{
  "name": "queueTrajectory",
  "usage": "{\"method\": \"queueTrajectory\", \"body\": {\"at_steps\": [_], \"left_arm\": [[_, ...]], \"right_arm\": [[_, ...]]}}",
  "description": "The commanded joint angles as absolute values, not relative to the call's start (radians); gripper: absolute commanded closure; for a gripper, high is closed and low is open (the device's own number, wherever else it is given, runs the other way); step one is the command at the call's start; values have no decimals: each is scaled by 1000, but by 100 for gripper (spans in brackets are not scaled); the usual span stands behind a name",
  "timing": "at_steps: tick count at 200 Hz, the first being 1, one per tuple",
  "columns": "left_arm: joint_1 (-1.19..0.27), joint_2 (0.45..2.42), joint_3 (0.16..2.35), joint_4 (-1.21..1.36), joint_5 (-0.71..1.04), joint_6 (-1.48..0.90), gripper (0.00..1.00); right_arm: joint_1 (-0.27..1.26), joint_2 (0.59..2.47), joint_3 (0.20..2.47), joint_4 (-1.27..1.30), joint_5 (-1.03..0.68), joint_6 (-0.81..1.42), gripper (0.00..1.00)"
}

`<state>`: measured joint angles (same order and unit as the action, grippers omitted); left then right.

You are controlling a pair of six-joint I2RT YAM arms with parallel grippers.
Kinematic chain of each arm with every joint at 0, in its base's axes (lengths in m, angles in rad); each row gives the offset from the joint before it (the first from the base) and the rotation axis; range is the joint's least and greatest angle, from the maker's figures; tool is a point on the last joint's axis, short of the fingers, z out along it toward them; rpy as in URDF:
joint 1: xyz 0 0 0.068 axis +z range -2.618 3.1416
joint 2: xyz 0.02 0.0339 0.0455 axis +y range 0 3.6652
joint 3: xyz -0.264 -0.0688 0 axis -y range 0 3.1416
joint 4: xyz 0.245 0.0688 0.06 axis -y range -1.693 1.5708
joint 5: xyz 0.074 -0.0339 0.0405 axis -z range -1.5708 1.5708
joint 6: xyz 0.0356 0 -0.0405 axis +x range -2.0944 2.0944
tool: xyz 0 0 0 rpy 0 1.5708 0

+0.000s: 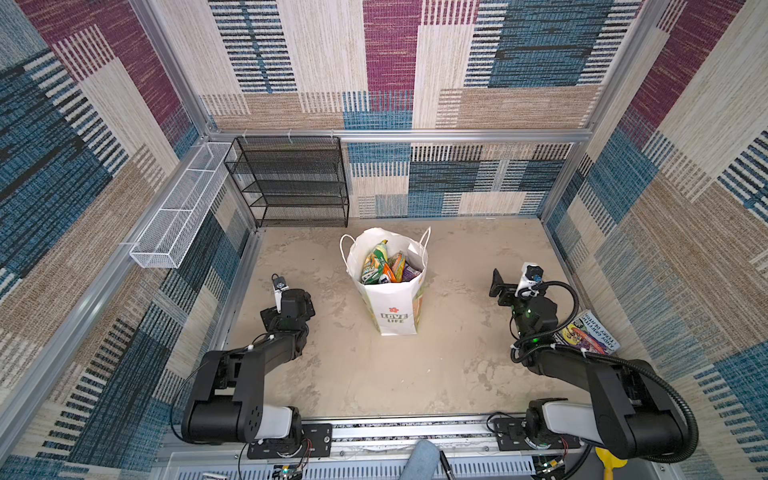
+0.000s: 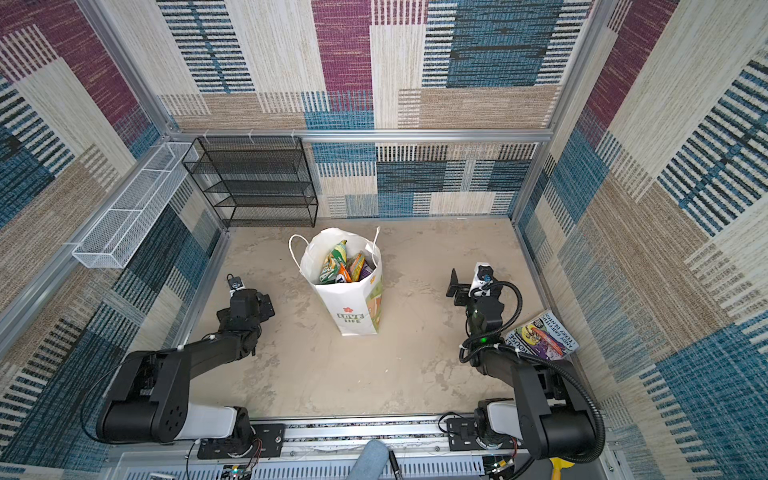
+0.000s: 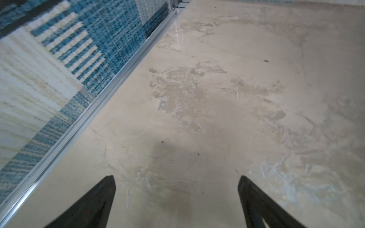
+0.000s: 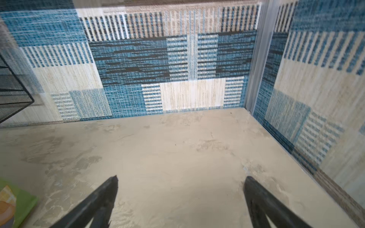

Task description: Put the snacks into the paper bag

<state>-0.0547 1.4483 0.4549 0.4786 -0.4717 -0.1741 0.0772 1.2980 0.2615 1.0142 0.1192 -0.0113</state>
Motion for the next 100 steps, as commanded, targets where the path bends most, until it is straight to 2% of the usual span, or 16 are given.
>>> {"method": "queueTrajectory", "body": {"at_steps": [1,11,25,64,86,95,100], "left_arm": [[-56,1519,508,678,-379,-25,1],[-50,1501,525,580,-369,-49,1],[-48,1503,467,732,-366,-34,1],[-40,1504,467,720,-310,-28,1],[-15,1515,437,751,-253,-49,1],[-2,1552,397,895,-250,-43,1],[-2,1542,404,870,-250,-50,1]], "right_arm": [[60,1316,273,1107,61,-92,0],[43,1313,273,1101,52,-79,0],[19,1301,265,1092,39,-57,0],[8,1264,206,1096,-29,-57,0],[9,1333,156,1195,-37,-37,0],[9,1361,158,1217,-71,-62,0],[9,1380,158,1236,-82,-67,0]]}}
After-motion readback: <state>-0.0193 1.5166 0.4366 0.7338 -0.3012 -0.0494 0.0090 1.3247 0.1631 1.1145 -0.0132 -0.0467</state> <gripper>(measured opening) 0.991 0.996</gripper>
